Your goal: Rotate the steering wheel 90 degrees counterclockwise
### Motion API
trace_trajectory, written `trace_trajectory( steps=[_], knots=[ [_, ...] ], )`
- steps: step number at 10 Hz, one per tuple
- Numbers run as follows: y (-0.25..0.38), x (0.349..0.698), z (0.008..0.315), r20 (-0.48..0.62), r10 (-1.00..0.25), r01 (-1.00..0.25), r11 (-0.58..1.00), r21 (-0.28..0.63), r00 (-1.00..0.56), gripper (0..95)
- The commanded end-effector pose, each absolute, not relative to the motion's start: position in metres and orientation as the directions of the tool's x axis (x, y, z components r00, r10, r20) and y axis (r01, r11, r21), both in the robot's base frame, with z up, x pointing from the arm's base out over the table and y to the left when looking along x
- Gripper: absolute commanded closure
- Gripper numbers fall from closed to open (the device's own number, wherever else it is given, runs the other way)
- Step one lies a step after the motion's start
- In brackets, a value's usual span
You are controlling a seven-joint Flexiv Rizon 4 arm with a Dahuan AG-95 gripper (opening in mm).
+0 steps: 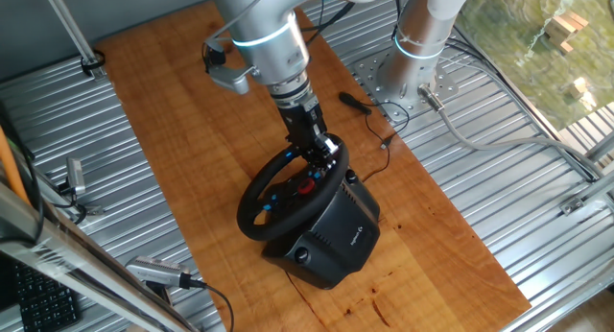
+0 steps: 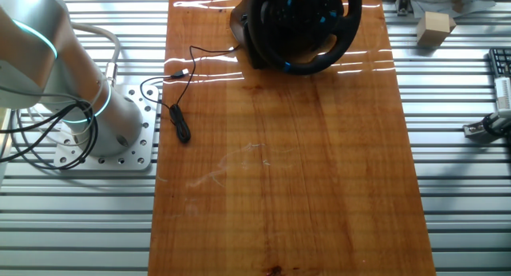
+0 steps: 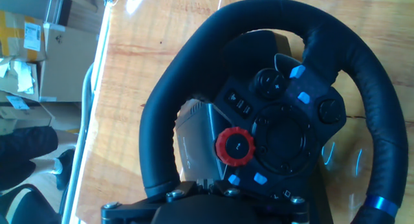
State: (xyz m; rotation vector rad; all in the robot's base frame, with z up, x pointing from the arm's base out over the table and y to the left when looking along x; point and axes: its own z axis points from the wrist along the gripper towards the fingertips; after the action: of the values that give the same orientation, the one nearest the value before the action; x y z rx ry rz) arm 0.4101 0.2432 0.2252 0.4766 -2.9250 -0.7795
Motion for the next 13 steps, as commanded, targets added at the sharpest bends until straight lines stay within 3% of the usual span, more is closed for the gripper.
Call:
trace_trajectory(
  steps=[1, 13],
  knots=[
    [0.242, 0.409, 0.226, -0.001, -0.326, -0.282, 0.818, 0.502, -0.946, 95.0],
    [0.228, 0.405, 0.225, 0.007, -0.359, -0.306, 0.806, 0.506, -0.933, 95.0]
  ],
)
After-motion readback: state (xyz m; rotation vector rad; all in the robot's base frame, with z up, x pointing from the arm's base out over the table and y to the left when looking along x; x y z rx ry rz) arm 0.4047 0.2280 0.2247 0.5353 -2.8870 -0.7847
